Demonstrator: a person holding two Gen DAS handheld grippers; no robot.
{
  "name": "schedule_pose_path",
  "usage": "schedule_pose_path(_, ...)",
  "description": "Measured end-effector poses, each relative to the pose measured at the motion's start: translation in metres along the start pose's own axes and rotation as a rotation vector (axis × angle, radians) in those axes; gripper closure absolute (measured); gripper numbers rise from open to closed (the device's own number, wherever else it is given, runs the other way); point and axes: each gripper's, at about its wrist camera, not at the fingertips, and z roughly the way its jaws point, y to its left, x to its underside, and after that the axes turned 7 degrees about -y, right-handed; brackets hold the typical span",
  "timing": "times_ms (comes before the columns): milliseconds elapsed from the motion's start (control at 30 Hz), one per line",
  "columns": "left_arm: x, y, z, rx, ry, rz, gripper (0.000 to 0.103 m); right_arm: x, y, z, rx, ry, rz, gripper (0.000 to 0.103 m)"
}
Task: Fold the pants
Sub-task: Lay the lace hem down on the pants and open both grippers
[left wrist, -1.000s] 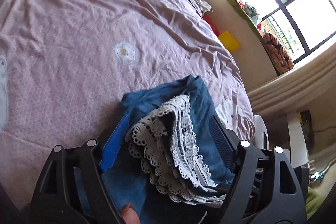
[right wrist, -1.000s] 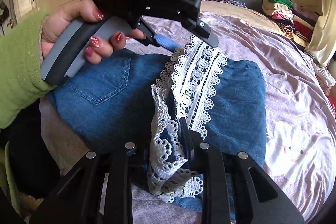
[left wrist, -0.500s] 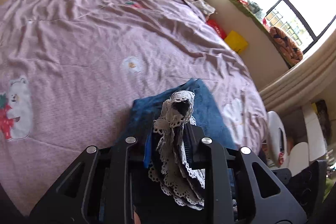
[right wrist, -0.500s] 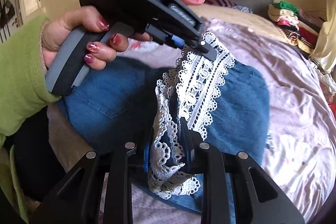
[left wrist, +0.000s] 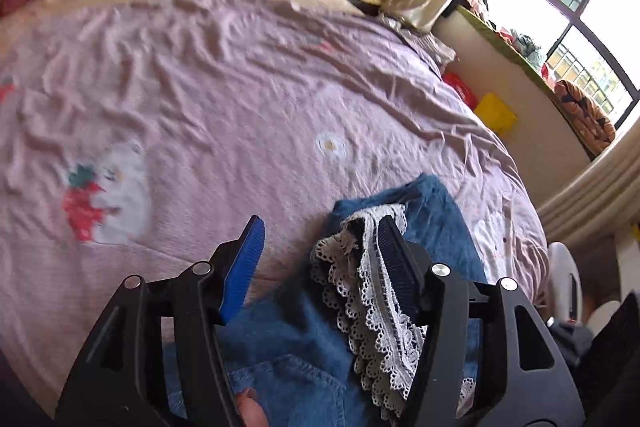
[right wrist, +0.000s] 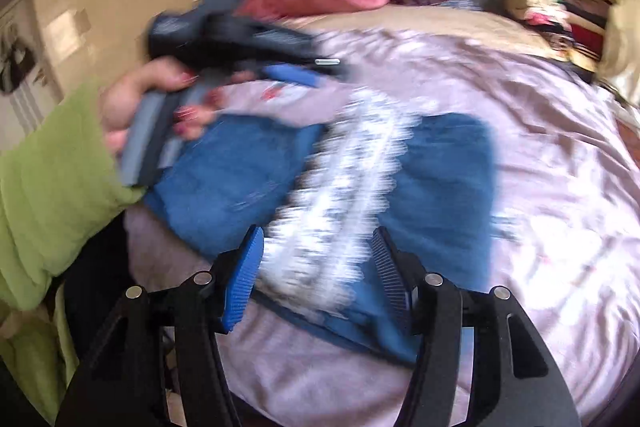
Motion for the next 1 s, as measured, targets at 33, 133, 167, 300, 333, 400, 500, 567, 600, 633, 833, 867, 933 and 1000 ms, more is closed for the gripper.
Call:
schedule_pose_path(33,-0.002,-0.005,-0.004,0.005,-0.016,0.002,0.052,0.000,-0.010,-0.005,0.032,-0.006,0.021,0.048)
schedule_pose_path(133,0.000,-0.029,-0.011,0.025,-0.049,0.044,0.052,0.002,-0.034,-0.009,0.069,-0.005,0.077,0.048)
schedule_pose_path(167,0.002,-0.036,-0.011,0.027,-0.053,0.060,0.052,0.004,-0.039,-0.009,0.067,-0.001,0.091,0.048)
schedule_pose_path(300,0.017,-0.073,0.014,0.058,-0.004,0.136,0.047,0.013,-0.040,0.003,0.031,0.028,0.098,0.048)
schedule_pose_path(333,0.020,-0.077,0.022,0.055,0.012,0.142,0.047,0.017,-0.037,0.006,0.030,0.038,0.096,0.048)
schedule_pose_path(400,0.027,-0.079,0.035,0.041,0.036,0.152,0.047,0.023,-0.033,0.016,0.031,0.073,0.091,0.048)
schedule_pose_path(500,0.039,-0.075,0.054,-0.020,0.077,0.165,0.046,0.034,-0.030,0.025,0.042,0.116,0.069,0.047)
schedule_pose_path(567,0.045,-0.073,0.062,-0.041,0.087,0.188,0.046,0.039,-0.029,0.028,0.045,0.116,0.067,0.047)
schedule_pose_path(600,0.048,-0.071,0.063,-0.046,0.088,0.193,0.046,0.040,-0.031,0.029,0.042,0.117,0.078,0.047)
schedule_pose_path(633,0.050,-0.070,0.066,-0.051,0.088,0.197,0.046,0.041,-0.031,0.032,0.042,0.121,0.086,0.047)
schedule_pose_path(833,0.052,-0.070,0.061,-0.055,0.059,0.179,0.046,0.042,-0.031,0.034,0.048,0.130,0.085,0.047)
schedule_pose_path(867,0.051,-0.070,0.055,-0.051,0.050,0.167,0.045,0.041,-0.032,0.033,0.045,0.127,0.092,0.047)
schedule_pose_path(933,0.050,-0.074,0.043,-0.047,0.031,0.160,0.034,0.038,-0.035,0.028,0.031,0.112,0.123,0.047)
schedule_pose_path(1000,0.049,-0.076,0.034,-0.055,0.020,0.163,0.030,0.035,-0.036,0.023,0.033,0.105,0.130,0.047)
